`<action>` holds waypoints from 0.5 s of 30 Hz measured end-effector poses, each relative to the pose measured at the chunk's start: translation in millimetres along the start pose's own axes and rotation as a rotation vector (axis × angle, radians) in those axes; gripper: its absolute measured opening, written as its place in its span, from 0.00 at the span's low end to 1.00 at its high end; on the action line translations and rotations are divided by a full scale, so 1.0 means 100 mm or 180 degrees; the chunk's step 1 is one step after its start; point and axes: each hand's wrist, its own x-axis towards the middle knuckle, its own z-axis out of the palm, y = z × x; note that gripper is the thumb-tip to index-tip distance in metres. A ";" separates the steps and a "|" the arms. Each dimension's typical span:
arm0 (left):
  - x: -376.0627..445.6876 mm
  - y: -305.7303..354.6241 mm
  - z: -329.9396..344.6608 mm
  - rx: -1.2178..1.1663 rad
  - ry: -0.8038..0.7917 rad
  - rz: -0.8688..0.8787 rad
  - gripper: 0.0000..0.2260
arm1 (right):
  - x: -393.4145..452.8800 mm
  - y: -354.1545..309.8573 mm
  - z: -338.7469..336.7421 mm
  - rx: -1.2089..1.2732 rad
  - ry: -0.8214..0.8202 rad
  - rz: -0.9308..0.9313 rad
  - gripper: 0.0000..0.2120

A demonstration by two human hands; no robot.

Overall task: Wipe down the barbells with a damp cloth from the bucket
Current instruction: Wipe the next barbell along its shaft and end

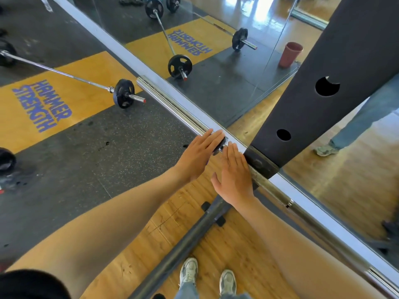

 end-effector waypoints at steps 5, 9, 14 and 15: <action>0.07 0.00 0.04 -0.0167 0.0077 -0.0265 0.37 | 0.01 0.02 0.06 0.0036 0.0040 0.0040 0.36; 0.36 -0.06 -0.02 -0.0001 -0.0183 -0.0049 0.36 | 0.03 -0.03 -0.01 0.0374 -0.0035 0.0238 0.30; 0.15 -0.42 0.03 0.0074 -0.0052 -0.0036 0.38 | 0.25 -0.19 -0.19 0.1435 0.0095 0.0589 0.31; 0.17 -0.45 0.00 0.0158 -0.0065 -0.0005 0.38 | 0.34 -0.21 -0.21 0.1488 0.0176 0.0667 0.31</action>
